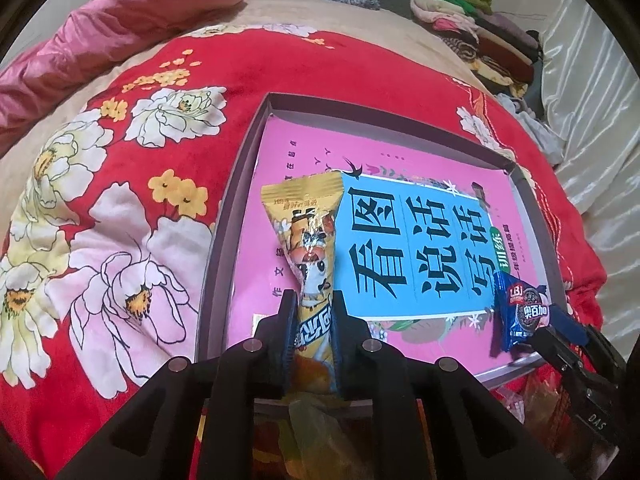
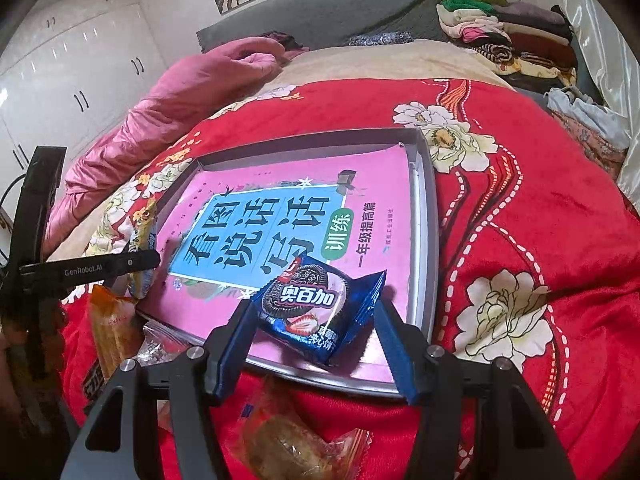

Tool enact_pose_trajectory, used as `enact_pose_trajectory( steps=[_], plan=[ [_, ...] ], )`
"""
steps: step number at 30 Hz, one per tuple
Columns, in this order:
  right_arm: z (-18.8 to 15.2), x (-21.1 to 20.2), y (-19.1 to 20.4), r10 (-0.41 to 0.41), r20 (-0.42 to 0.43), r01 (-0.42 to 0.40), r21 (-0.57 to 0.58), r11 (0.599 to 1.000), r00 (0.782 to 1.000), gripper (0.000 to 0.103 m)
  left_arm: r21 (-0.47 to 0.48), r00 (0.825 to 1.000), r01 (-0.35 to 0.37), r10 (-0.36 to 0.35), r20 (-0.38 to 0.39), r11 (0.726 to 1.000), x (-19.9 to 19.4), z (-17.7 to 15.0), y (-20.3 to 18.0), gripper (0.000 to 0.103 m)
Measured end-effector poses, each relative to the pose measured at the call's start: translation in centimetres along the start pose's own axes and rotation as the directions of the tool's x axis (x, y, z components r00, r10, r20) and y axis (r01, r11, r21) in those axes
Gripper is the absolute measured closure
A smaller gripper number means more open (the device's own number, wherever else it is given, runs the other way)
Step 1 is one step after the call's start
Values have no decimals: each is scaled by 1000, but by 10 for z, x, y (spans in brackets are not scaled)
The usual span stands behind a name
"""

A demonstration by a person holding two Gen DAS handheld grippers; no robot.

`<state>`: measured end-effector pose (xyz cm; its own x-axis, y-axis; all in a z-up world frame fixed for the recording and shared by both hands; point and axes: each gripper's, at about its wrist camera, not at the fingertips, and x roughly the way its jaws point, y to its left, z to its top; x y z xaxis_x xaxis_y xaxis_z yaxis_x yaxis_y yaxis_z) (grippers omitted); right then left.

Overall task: Organize snacks
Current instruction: 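Lower the snack stick into the tray with the left tool while the right releases the cookie pack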

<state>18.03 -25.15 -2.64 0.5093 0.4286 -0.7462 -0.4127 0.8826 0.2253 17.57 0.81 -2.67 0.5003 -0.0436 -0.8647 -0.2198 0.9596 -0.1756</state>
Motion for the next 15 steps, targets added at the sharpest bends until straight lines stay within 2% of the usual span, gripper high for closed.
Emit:
enact_pose_trajectory(
  steps=[11, 15],
  plan=[
    [0, -4, 0, -3, 11, 3, 10, 1000, 1000, 40, -1, 999, 28, -28, -16, 1000, -5, -6, 2, 79],
    [0, -7, 1, 4, 20, -5, 15, 1000, 1000, 39, -2, 999, 44, -44, -12, 999, -8, -7, 3, 68]
  ],
)
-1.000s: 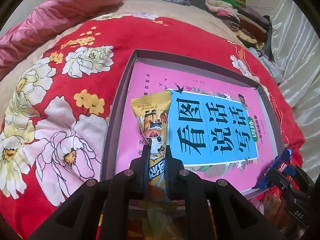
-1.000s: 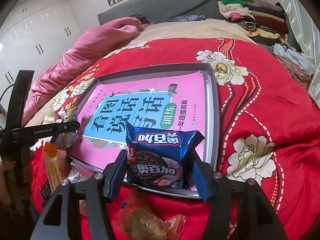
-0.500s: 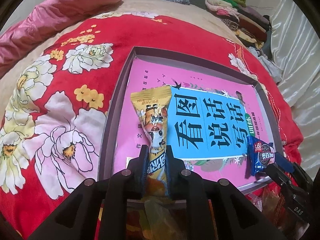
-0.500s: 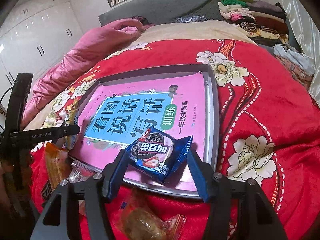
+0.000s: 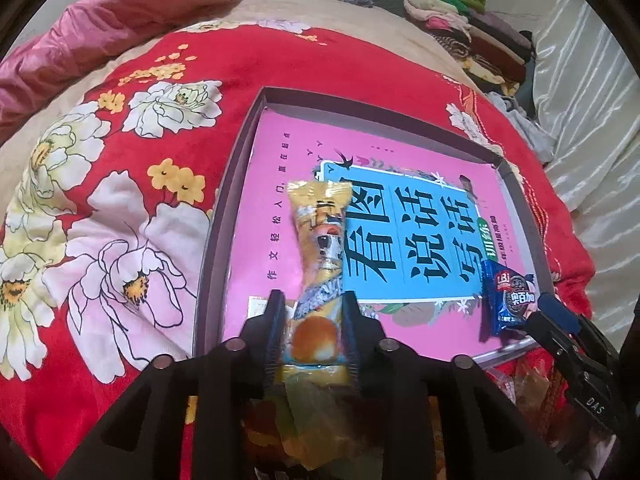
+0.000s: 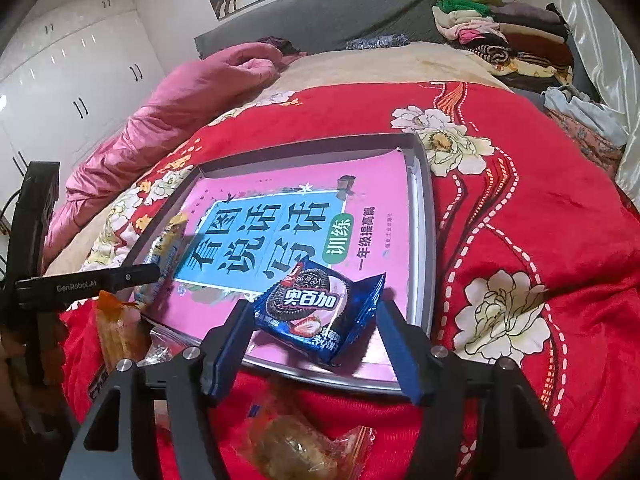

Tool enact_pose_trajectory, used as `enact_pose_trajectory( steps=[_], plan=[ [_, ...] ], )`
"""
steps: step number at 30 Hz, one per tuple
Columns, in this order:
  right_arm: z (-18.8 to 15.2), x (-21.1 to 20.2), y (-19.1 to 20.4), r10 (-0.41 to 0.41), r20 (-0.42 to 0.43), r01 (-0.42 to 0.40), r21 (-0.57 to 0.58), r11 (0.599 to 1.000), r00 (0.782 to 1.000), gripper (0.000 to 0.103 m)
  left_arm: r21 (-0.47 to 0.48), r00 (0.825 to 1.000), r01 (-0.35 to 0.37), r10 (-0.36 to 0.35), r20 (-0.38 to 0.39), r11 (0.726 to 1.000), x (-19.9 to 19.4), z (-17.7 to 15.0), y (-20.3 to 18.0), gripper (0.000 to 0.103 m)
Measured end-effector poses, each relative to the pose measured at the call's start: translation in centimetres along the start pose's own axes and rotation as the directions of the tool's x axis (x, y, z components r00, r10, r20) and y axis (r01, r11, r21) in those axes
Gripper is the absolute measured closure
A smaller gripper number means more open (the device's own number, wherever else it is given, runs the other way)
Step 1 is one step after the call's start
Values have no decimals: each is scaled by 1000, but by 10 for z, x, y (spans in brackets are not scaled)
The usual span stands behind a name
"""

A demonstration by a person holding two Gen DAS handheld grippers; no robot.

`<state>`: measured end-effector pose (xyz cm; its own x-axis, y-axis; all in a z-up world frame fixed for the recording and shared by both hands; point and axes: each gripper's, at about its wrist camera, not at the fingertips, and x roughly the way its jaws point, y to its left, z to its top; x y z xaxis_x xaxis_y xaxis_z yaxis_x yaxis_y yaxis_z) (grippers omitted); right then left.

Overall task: Organize snacks
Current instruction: 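Lower the snack stick into the tray with the left tool while the right releases the cookie pack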

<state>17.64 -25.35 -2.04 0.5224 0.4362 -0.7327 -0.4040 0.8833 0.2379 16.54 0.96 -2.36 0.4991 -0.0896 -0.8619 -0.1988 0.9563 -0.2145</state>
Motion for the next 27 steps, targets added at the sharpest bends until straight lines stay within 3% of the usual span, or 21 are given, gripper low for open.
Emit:
enact_pose_trajectory(
  steps=[7, 12, 27],
  plan=[
    [1, -5, 5, 3, 23, -2, -20, 1000, 1000, 37, -1, 1000, -5, 5, 30, 1000, -12, -1, 4, 48],
    [1, -10, 6, 8, 41, -7, -20, 1000, 999, 34, -1, 999, 2, -2, 49, 1000, -23, -2, 7, 41],
    [2, -36, 23, 58, 129, -49, -73, 996, 990, 27, -4, 997, 9, -9, 81, 1000, -60, -14, 21, 34]
  ],
)
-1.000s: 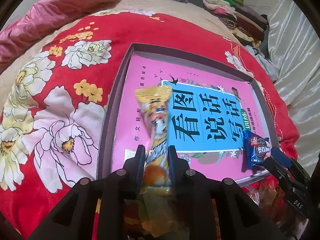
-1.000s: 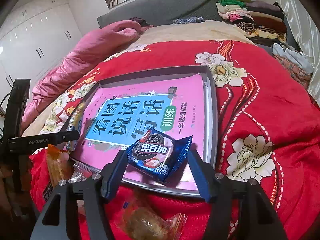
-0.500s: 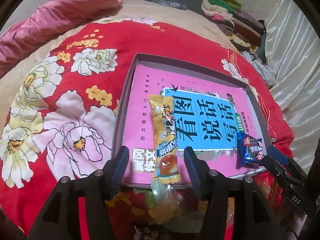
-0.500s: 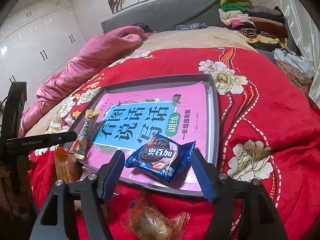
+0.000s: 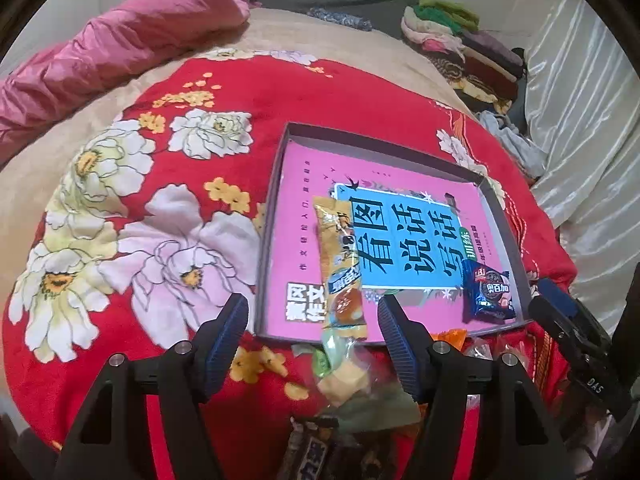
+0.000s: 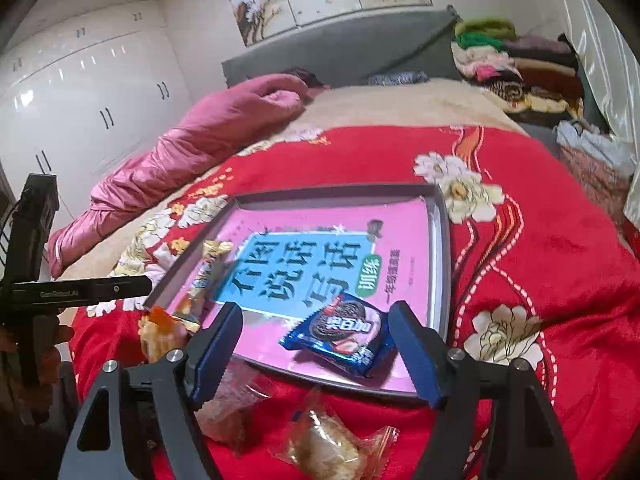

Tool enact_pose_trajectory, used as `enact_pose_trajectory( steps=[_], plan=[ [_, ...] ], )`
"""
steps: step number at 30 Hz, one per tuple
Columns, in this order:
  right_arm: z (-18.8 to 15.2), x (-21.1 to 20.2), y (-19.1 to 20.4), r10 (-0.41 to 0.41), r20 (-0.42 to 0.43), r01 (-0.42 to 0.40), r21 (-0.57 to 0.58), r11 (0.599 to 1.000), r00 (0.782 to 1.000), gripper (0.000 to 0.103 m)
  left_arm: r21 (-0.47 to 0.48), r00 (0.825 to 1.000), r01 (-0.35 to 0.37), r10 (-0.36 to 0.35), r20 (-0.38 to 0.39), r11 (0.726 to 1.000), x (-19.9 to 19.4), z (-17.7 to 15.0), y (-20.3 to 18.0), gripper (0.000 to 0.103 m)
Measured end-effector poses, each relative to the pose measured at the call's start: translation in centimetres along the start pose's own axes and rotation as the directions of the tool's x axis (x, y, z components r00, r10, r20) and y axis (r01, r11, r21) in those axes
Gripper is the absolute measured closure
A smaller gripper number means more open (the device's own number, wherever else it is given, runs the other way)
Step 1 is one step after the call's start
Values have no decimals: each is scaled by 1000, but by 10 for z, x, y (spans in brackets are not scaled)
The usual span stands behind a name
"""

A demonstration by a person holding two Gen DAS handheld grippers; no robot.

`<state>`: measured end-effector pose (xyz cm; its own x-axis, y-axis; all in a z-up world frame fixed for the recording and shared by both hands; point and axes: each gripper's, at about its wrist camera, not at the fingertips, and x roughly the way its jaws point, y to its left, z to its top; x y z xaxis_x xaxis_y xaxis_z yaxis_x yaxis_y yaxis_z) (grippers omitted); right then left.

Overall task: Organize snacks
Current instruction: 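Move both open tools back to the remaining snacks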

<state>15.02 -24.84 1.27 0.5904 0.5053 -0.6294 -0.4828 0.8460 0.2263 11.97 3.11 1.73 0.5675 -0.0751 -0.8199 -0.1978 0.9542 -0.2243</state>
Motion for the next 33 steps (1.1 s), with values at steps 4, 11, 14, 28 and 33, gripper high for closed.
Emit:
enact_pose_trajectory(
  steps=[4, 11, 14, 28, 33],
  plan=[
    [1, -3, 8, 15, 4, -15, -21, 1000, 1000, 27, -18, 1000, 3, -3, -4, 1000, -5, -2, 6, 34],
    [-1, -7, 13, 27, 7, -27, -28, 999, 1000, 27, -13, 1000, -16, 16, -15, 1000, -12, -10, 15, 34],
    [-2, -9, 12, 35, 5, -35, -15, 999, 999, 27, -19, 999, -23, 22, -24, 1000, -14, -13, 20, 34],
    [-4, -23, 27, 41, 37, -39, -50, 998, 998, 23, 35, 994, -46, 49, -93, 998, -17, -45, 25, 34],
    [-10, -23, 32, 47, 23, -46, -52, 998, 999, 22, 60, 993, -44, 50, -106, 997, -18, -55, 22, 34]
  ],
)
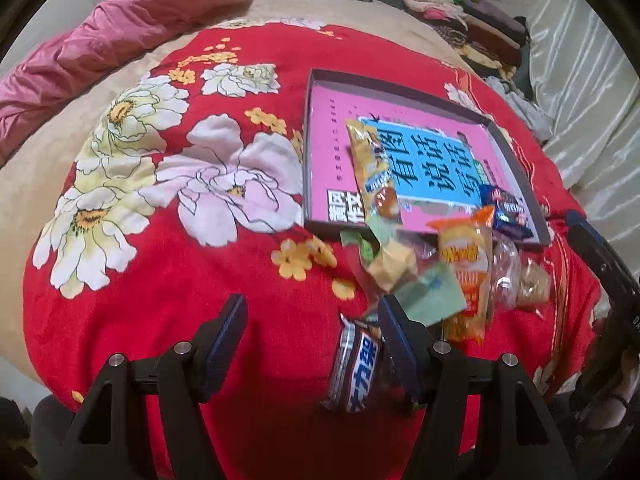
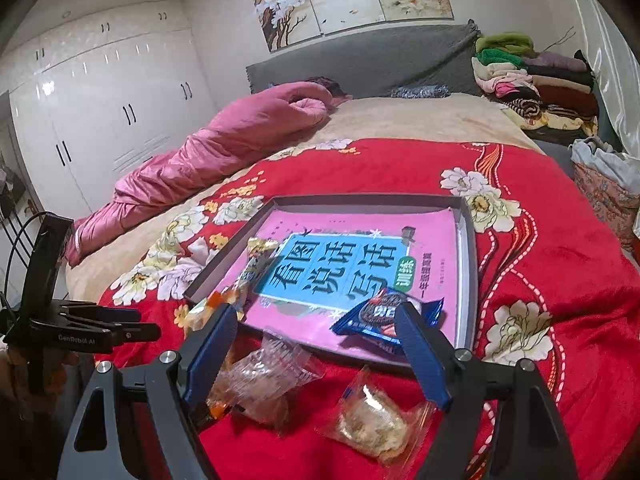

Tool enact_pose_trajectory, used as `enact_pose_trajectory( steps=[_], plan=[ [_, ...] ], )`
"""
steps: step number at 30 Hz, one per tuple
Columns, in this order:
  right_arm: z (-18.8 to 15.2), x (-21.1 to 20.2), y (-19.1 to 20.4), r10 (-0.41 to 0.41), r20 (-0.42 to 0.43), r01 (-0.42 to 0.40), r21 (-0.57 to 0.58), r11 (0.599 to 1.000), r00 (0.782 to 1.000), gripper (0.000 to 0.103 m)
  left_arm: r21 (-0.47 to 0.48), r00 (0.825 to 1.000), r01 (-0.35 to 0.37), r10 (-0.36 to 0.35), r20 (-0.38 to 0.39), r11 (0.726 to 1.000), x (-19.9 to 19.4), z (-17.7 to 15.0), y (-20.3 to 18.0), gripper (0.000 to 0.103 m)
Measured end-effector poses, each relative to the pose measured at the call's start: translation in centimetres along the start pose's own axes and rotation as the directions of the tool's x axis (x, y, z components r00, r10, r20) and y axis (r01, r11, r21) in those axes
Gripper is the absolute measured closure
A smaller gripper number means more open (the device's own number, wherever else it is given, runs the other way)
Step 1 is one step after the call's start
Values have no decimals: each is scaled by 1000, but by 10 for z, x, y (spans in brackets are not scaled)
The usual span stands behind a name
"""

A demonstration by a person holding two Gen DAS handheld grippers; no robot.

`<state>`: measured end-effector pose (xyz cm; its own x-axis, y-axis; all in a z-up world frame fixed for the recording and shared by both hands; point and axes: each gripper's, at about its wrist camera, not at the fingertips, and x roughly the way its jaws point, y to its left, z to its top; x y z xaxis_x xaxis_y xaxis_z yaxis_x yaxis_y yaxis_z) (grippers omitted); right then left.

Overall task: Organize snacks
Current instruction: 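Move both open tools back to the remaining snacks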

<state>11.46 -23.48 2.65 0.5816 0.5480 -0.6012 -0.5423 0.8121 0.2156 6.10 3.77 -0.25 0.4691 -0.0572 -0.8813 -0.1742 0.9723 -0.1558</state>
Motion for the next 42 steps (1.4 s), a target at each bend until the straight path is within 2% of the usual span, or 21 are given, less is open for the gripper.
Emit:
enact_pose_trajectory(
  steps=[9, 15, 20, 28, 33, 42],
  plan=[
    [-9, -2, 18, -42, -13, 41, -49, 998, 999, 22, 46, 1000, -5, 5, -4, 999, 0, -12, -10, 34],
    [-18, 2, 25, -35, -43, 33, -35, 999, 998, 22, 67, 1000, -9, 9, 5, 998, -3, -16, -11, 34],
    [-27, 5, 26, -6, -67, 8, 23, 1000, 998, 22, 70, 1000, -5, 5, -6, 998, -2, -23, -8, 34],
    [-36, 4, 24, -25, -91, 30, 57, 998, 996, 22, 78, 999, 16, -14, -37, 997, 6, -35, -8, 34],
    [-41, 4, 24, -29, -111, 37, 69, 997, 993, 22, 117, 998, 23, -17, -52, 993, 10, -40, -14, 34],
    [-46, 5, 27, -39, -132, 47, 62, 997, 990, 22, 162, 996, 2, 13, -91, 987, 17, -48, -17, 34]
  ],
)
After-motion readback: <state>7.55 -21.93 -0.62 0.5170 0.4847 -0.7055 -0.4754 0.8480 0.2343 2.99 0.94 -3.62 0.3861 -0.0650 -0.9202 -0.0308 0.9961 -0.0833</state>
